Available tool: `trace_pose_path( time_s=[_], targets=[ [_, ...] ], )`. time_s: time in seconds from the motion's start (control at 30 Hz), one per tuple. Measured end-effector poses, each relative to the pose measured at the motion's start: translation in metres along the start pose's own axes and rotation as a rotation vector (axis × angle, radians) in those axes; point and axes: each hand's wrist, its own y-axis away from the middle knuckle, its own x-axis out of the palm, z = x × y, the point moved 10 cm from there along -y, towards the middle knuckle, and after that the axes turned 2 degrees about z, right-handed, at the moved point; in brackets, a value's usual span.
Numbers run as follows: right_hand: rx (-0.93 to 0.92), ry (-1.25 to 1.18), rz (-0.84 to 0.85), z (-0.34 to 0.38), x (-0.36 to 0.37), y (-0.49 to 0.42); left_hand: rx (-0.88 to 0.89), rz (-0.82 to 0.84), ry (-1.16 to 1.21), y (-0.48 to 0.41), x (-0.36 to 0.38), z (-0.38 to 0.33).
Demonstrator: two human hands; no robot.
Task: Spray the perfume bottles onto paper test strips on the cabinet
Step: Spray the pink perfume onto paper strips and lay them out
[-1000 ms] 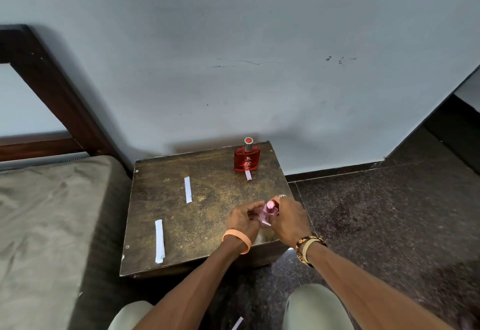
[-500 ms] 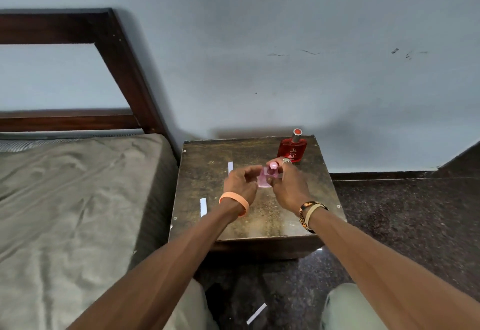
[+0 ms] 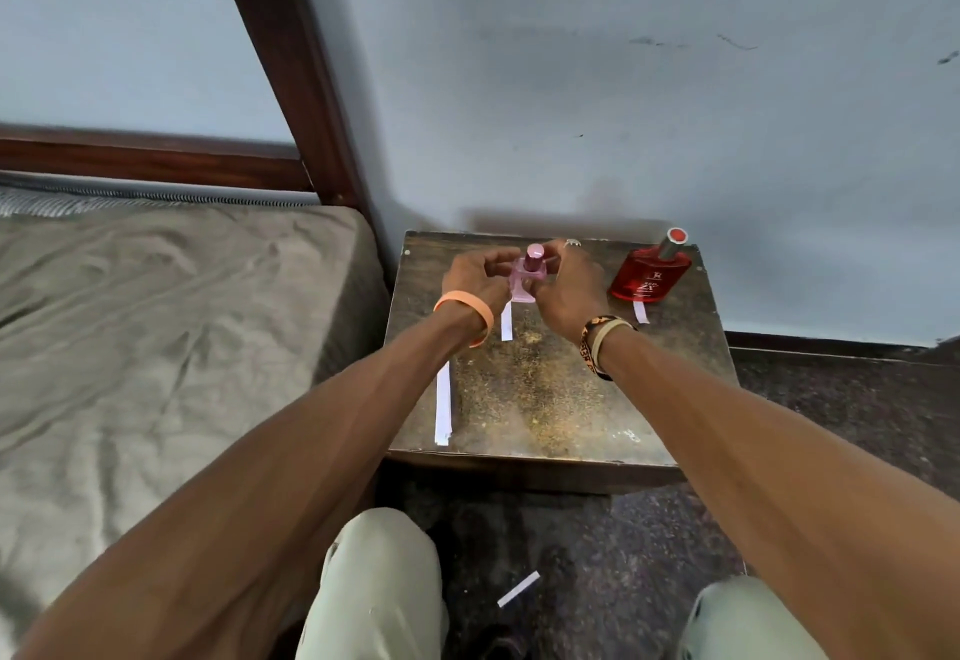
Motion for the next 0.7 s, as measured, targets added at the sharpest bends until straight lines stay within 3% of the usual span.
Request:
trace_pose_path(
  time_s=[0.7],
  targets=[
    [0.035,-0.008,0.042,-0.013,0.047,-0.032,-0.038,-0.041,0.080,-0.037,-0.011,0.040]
  ],
)
